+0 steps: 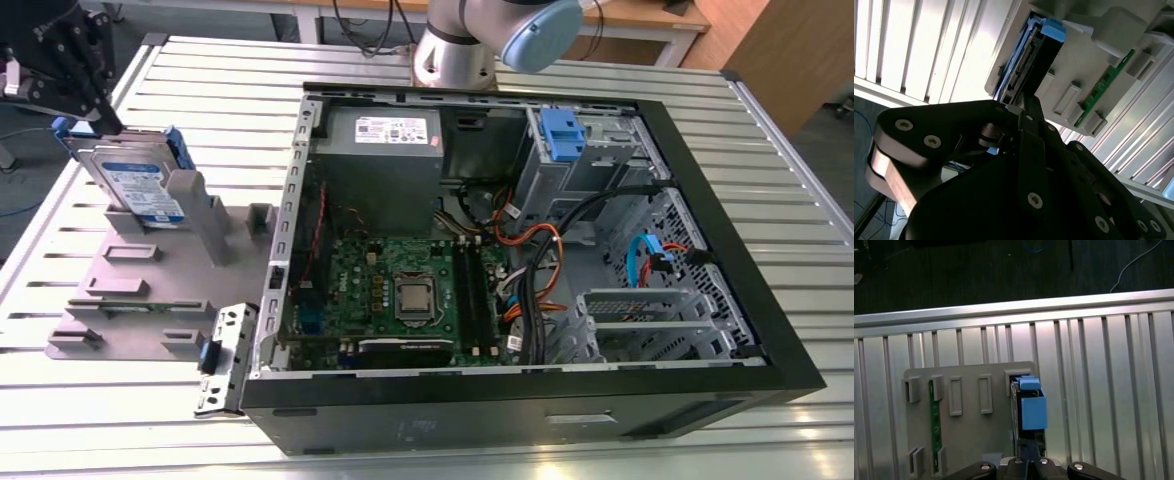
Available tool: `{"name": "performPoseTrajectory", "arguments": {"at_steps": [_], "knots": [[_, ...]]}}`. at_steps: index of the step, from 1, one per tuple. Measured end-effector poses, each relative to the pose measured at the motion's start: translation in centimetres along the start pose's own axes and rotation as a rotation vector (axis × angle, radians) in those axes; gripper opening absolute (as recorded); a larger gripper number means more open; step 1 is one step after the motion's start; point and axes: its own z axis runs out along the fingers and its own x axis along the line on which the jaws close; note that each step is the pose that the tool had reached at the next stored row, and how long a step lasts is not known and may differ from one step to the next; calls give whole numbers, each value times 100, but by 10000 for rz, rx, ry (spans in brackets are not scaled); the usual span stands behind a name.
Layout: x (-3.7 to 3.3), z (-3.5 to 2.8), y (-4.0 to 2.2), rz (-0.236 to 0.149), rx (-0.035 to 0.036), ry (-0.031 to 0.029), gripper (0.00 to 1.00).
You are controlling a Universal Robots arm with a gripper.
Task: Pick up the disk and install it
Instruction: 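Pick up the disk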
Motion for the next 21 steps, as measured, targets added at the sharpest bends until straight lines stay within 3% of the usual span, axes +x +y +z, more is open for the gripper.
{"name": "performPoseTrajectory", "arguments": {"at_steps": [21], "knots": [[-47,16,-17,285,7,-4,11]]}}
